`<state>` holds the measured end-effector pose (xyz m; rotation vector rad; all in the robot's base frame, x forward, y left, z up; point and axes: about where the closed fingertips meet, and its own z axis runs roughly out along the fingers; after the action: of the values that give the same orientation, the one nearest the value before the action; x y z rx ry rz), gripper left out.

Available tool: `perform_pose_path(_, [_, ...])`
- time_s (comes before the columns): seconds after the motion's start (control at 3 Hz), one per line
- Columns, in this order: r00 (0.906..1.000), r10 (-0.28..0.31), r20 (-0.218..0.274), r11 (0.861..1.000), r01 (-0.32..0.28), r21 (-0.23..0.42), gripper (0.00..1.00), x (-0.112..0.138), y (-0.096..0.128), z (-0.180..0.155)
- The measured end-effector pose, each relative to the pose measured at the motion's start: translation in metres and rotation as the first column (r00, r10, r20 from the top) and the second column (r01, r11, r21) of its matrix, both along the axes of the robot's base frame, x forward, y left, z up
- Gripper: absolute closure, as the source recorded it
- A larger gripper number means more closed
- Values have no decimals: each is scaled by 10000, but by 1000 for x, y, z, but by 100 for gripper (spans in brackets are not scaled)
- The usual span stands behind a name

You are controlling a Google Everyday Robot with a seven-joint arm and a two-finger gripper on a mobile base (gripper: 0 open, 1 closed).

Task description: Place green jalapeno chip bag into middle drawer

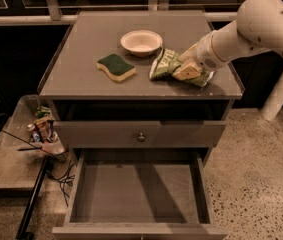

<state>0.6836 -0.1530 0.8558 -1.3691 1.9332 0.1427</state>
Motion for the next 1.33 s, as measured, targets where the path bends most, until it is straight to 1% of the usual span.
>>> perform_pose_path(0.33, [10000, 1, -1, 10000, -1, 0, 85, 0, 0, 0])
perform_pose_path(0.67, [10000, 1, -1, 10000, -1, 0, 100, 0, 0, 0])
perform_pose_path(1.0, [10000, 2, -1, 10000, -2, 0, 100, 0, 0, 0])
perform_pose_path(1.33, [9998, 180, -46, 9998, -180, 11, 100, -1, 7, 5])
